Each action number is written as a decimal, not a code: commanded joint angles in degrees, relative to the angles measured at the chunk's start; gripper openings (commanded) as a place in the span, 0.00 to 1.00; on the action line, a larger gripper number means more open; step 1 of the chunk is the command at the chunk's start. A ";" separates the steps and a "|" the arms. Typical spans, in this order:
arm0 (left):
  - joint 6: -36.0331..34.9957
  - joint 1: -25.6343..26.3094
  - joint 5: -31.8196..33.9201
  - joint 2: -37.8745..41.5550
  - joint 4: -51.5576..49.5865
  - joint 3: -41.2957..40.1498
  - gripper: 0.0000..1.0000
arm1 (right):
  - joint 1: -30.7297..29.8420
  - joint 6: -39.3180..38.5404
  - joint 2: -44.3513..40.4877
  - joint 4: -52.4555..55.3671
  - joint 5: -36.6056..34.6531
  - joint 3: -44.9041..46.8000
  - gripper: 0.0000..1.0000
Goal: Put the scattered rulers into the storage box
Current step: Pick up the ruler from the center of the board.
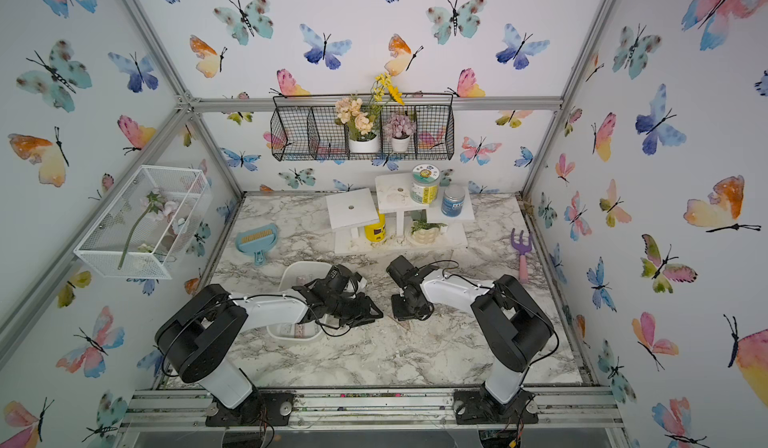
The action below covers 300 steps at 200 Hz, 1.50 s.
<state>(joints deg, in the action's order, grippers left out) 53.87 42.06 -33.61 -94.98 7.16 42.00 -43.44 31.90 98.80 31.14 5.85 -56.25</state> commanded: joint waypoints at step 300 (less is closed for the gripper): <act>3.73 3.52 1.78 -13.13 6.42 6.32 0.06 | 0.01 1.15 -0.31 -4.51 4.10 5.96 0.30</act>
<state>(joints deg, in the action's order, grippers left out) 58.52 45.01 -32.25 -106.94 16.03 47.77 -43.16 32.40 96.40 23.66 8.36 -52.18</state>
